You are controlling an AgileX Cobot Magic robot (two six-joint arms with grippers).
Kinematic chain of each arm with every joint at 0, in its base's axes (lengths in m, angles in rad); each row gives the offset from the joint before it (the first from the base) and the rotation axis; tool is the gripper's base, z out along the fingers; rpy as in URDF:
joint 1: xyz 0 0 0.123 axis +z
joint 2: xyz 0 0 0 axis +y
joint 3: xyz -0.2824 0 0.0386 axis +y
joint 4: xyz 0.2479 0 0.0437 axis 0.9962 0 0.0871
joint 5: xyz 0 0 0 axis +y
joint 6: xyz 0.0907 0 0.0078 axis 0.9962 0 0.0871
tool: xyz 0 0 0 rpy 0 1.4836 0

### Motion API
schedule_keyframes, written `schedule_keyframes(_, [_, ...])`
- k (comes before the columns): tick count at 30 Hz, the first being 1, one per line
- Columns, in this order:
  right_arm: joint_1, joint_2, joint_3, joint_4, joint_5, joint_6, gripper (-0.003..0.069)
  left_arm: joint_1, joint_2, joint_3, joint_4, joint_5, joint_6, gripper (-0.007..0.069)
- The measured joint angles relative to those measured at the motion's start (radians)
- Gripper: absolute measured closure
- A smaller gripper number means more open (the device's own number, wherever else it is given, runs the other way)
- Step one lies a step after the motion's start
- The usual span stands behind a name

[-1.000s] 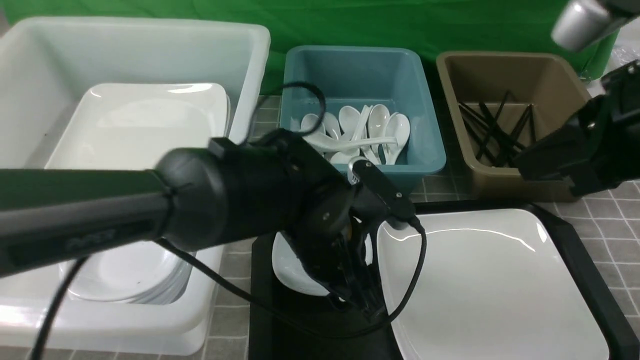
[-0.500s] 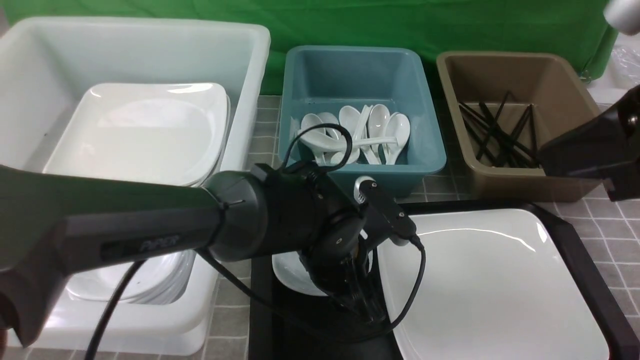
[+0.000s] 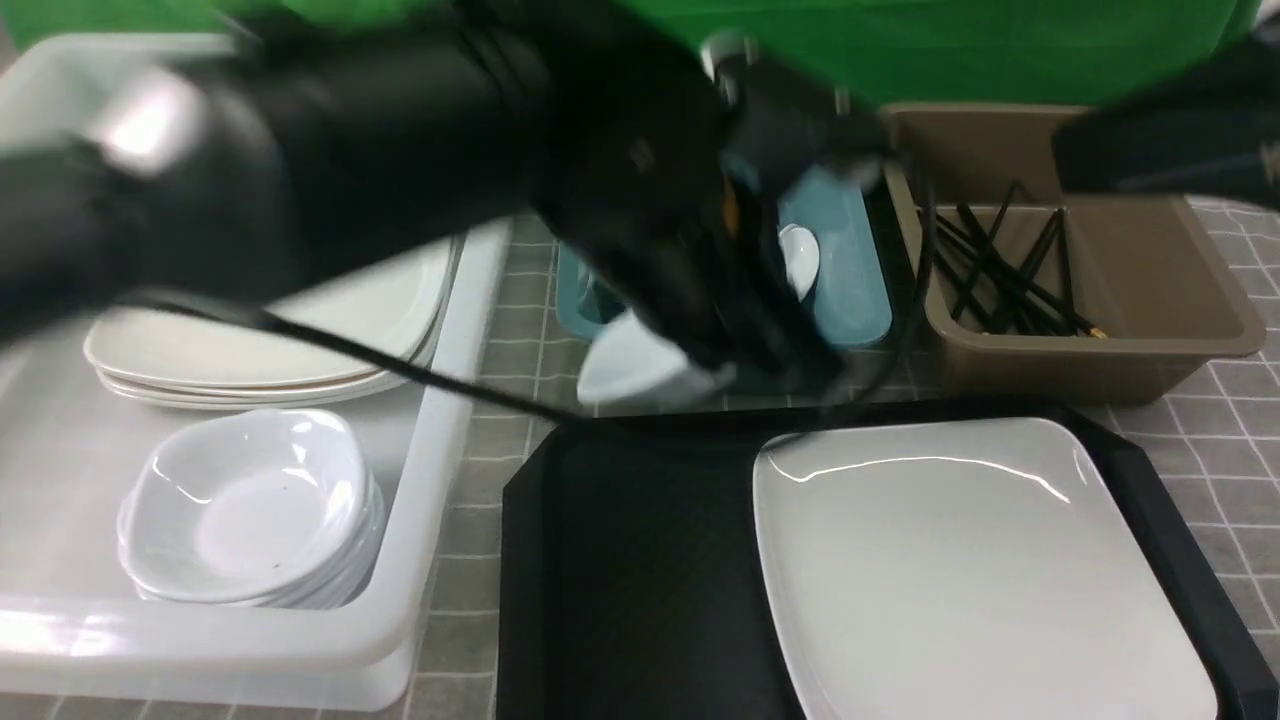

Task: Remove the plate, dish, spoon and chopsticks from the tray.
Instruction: Use the left arm to put the small plate into the large storage box on the left

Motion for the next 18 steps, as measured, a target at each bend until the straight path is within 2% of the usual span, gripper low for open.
schedule_keyframes(2, [0.016,0.039,-0.047,0.018,0.015,0.000,0.0632,0.034,-0.057,-0.024,0.011,0.025,-0.012,0.0596])
schedule_keyframes(6, [0.122,0.135,-0.130,0.032,0.018,-0.001,0.0632,0.192,-0.184,-0.026,0.045,0.121,-0.018,0.0596])
schedule_keyframes(11, [0.263,0.246,-0.208,0.012,0.003,0.011,0.0632,0.366,-0.241,0.093,0.046,0.234,-0.020,0.0596])
schedule_keyframes(14, [0.341,0.343,-0.276,-0.018,-0.003,0.029,0.0632,0.454,-0.247,0.237,0.017,0.225,-0.021,0.0596])
schedule_keyframes(18, [0.383,0.449,-0.353,-0.027,-0.003,0.032,0.0632,0.481,-0.247,0.408,-0.018,0.101,0.010,0.0596])
